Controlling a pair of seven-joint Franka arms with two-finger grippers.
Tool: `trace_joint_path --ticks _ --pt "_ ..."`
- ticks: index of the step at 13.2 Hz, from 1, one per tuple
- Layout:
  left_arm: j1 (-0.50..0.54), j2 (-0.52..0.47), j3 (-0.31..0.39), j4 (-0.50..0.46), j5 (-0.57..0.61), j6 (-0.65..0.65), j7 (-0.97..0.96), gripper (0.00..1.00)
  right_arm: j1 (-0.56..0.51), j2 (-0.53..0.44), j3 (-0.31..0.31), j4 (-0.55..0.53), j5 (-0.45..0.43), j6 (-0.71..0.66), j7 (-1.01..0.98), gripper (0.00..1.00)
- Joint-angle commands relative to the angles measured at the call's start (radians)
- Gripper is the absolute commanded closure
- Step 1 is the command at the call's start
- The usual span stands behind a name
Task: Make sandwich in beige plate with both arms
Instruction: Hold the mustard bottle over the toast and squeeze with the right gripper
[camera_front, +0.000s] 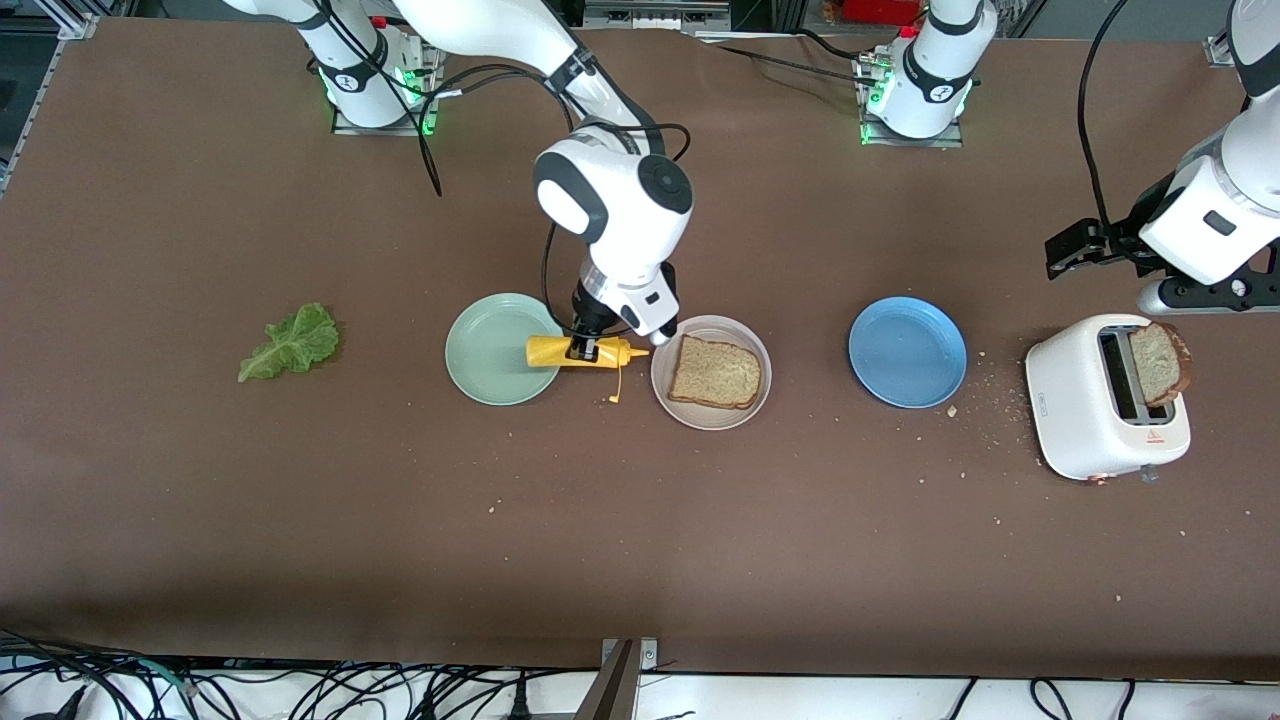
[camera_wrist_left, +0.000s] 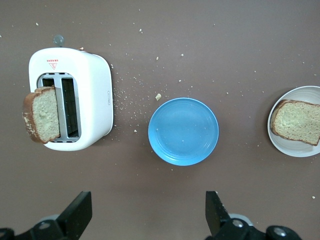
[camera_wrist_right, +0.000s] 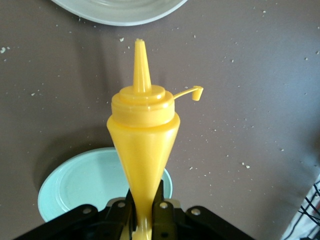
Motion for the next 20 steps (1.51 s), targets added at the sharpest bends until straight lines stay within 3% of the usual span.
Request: trace_joint_path --ticks 1,7,15,17,20 --pt "0.005 -0.015 0.003 -0.002 -0.021 -0.014 -0.001 0.0 0.066 0.031 -0.016 0.025 -0.115 -0.018 0.164 1.0" --pt "0.003 -0.015 0.001 -0.004 -0.021 -0.014 -0.002 0.0 0.139 0.095 -0.018 0.036 -0.214 -0.031 0.41 1.0" --pt "0.005 -0.015 0.001 -0.007 -0.021 -0.014 -0.002 0.0 0.135 0.144 -0.024 0.093 -0.212 -0.032 0.363 1.0" --pt "0.005 -0.013 0.001 -0.009 -0.021 -0.014 -0.002 0.0 0.12 0.117 -0.041 0.095 -0.179 -0.04 0.271 1.0" --pt "0.003 -0.01 0.001 -0.007 -0.021 -0.014 -0.008 0.0 0.02 0.019 -0.039 0.095 -0.037 -0.04 0.095 1.0"
